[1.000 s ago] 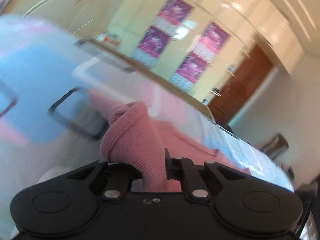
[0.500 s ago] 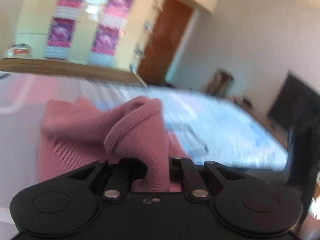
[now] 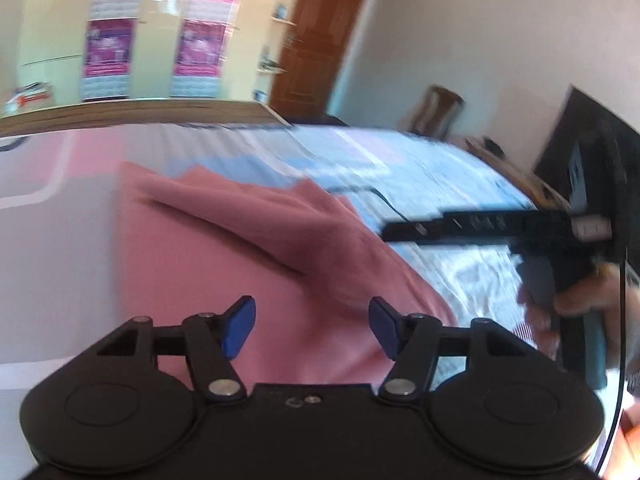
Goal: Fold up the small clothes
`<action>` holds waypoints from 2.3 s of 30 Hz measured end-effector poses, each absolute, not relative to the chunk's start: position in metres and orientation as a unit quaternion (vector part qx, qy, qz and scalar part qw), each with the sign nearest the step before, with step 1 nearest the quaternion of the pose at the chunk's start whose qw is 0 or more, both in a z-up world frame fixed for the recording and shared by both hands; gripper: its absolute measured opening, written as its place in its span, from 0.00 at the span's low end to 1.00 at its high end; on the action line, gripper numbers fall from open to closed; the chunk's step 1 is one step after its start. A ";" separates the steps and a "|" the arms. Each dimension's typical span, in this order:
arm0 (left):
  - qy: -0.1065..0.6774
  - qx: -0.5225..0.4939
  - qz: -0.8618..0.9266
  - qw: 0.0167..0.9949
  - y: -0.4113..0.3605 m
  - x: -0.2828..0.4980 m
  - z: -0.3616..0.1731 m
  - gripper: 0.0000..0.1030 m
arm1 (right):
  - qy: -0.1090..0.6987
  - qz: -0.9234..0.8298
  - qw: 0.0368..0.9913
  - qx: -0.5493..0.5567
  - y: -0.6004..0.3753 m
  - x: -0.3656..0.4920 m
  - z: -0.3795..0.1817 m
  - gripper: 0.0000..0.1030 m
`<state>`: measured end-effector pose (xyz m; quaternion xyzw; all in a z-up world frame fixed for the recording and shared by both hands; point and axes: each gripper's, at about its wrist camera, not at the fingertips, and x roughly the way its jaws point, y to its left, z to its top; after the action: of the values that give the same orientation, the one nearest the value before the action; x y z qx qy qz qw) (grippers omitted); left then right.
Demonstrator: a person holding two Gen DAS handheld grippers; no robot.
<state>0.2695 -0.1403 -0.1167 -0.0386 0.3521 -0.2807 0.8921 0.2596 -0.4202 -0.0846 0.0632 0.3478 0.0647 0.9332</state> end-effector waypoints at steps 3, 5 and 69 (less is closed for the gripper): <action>0.344 -0.071 -0.246 0.903 -0.118 0.284 -0.102 0.59 | 0.344 0.068 0.933 0.083 -0.418 0.262 -0.081 0.64; 0.346 -0.045 -0.225 0.910 -0.118 0.300 -0.103 0.59 | 0.335 0.066 0.936 0.086 -0.419 0.262 -0.078 0.65; 0.394 -0.133 -0.173 0.893 -0.130 0.396 -0.143 0.71 | 0.385 0.038 0.912 0.140 -0.462 0.334 -0.099 0.40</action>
<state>0.3963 -0.1300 -0.1428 -0.1326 0.3940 -0.1729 0.8929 0.3343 -0.4621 -0.0991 0.1396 0.3851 0.0377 0.9115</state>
